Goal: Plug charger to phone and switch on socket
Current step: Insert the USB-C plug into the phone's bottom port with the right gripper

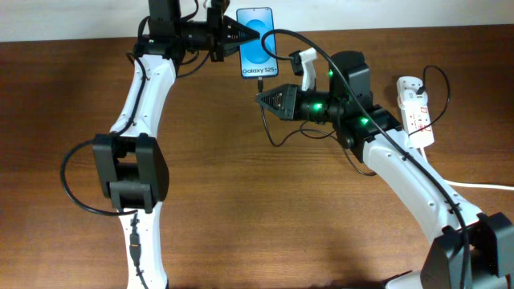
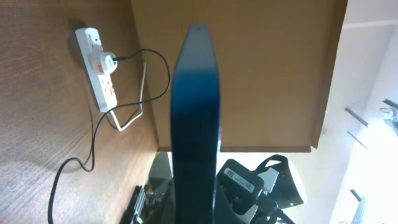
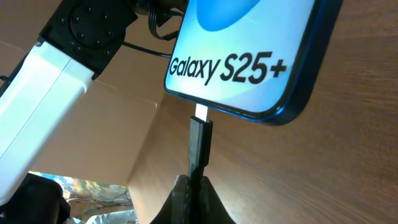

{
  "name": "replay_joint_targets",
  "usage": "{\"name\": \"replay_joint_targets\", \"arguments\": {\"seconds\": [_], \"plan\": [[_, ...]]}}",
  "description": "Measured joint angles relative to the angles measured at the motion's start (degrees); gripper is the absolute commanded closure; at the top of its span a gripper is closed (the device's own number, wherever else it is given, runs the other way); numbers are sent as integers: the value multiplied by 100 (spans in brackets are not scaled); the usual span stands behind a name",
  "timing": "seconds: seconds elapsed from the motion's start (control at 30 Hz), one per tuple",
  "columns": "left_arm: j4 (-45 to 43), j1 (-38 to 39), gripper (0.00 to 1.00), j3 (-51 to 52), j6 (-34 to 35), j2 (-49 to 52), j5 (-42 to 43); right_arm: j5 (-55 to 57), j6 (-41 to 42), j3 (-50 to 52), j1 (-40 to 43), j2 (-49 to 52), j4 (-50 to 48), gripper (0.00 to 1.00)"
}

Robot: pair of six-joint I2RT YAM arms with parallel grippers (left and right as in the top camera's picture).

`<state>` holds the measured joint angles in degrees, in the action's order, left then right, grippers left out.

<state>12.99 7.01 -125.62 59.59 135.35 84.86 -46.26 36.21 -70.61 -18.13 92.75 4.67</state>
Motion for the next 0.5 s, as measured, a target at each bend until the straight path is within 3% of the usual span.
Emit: {"name": "replay_joint_targets", "arguments": {"seconds": [0.5], "plan": [[-15,15,100,0,-212,0,-87,-35,109,2,94,0,-142,96]]}}
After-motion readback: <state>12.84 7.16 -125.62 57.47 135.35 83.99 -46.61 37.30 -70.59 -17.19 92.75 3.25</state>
